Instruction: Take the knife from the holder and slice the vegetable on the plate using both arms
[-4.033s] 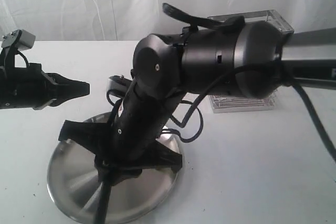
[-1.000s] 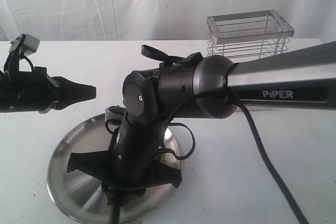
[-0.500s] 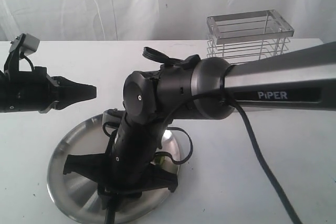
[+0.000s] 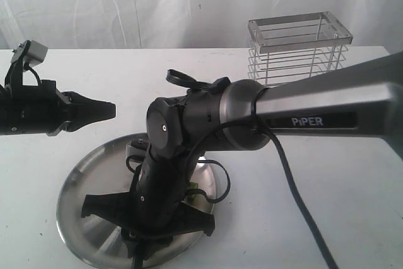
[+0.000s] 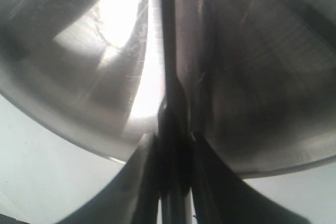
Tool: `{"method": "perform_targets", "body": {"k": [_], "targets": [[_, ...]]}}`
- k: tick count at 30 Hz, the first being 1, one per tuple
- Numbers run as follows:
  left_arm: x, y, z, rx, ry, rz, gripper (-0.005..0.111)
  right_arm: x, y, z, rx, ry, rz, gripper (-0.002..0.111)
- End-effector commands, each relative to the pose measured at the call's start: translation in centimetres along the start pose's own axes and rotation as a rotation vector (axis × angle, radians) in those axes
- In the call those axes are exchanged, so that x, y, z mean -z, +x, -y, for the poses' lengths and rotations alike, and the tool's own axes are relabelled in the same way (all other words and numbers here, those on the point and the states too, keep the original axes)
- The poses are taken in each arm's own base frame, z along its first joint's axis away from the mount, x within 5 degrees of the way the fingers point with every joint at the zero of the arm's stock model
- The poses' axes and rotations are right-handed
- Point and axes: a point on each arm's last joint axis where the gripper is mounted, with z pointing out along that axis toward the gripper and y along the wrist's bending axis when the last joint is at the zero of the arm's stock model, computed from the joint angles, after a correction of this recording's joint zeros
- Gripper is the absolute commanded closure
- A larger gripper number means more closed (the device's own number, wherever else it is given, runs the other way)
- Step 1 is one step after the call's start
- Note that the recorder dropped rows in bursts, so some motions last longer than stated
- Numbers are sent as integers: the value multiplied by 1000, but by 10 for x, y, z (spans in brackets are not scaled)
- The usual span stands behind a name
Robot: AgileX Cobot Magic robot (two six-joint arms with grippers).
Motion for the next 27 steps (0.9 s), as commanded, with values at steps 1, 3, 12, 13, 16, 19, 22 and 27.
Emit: {"method": "perform_targets", "body": {"k": [1, 3, 12, 13, 16, 19, 22, 27], "targets": [[0, -3, 2, 6, 30, 29, 107, 3, -4, 2, -4, -1, 10, 108], [-1, -3, 5, -22, 79, 42, 107, 3, -4, 2, -4, -2, 11, 108], [-23, 20, -18, 126, 129, 6, 107, 3, -5, 1, -4, -12, 26, 108], [-26, 23, -19, 143, 161, 5, 107, 3, -5, 1, -4, -12, 26, 108], [-32, 24, -20, 177, 283, 24, 107, 3, -5, 1, -5, -13, 25, 108], [-39, 28, -26, 234, 325, 16, 107, 3, -5, 1, -5, -13, 25, 108], [-45, 33, -31, 260, 357, -26, 107, 3, -5, 1, -5, -13, 25, 108], [-49, 37, -34, 267, 403, -51, 107, 3, -5, 1, -5, -13, 25, 108]]}}
